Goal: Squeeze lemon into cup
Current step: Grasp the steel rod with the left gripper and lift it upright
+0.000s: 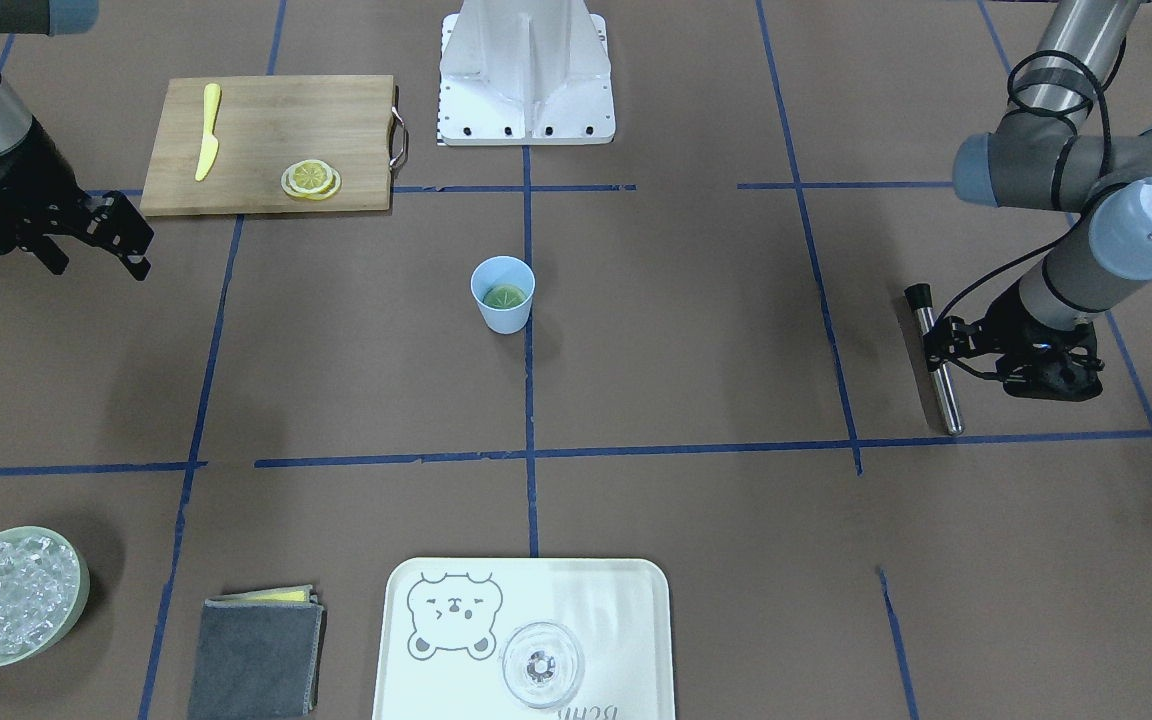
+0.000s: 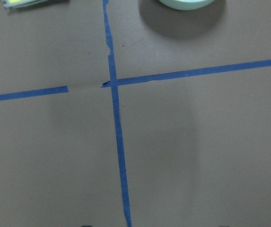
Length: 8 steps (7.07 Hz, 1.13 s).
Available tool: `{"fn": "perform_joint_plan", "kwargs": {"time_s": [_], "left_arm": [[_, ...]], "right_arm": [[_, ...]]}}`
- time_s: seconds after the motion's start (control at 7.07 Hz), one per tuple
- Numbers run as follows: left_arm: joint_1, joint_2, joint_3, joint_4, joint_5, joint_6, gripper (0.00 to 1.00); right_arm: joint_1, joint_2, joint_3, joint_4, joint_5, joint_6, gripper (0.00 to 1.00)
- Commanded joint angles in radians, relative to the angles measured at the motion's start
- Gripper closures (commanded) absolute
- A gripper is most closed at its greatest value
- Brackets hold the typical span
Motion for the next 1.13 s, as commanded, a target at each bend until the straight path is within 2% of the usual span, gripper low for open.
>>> {"fn": "perform_joint_plan", "kwargs": {"time_s": [0.0, 0.28, 0.42, 0.57, 0.99], "left_arm": [[0.024, -0.033, 0.041, 0.0, 0.002, 0.006, 0.17], [0.028, -0.033, 0.049, 0.0, 0.003, 0.006, 0.32], [0.029, -0.033, 0.049, 0.0, 0.005, 0.008, 0.58], [0.029, -0.033, 0.049, 0.001, 0.005, 0.008, 1.0], [0.023, -0.036, 0.03, -0.002, 0.005, 0.008, 1.0]], "right_arm": [[0.0, 0.0, -0.001, 0.005, 0.001, 0.002, 0.06], [0.0, 0.001, 0.0, 0.005, 0.001, 0.004, 0.05], [0.0, 0.001, 0.0, 0.005, 0.0, 0.004, 0.05], [-0.001, 0.001, 0.0, 0.005, 0.001, 0.004, 0.05], [0.0, 0.001, 0.0, 0.006, 0.001, 0.004, 0.04]]}}
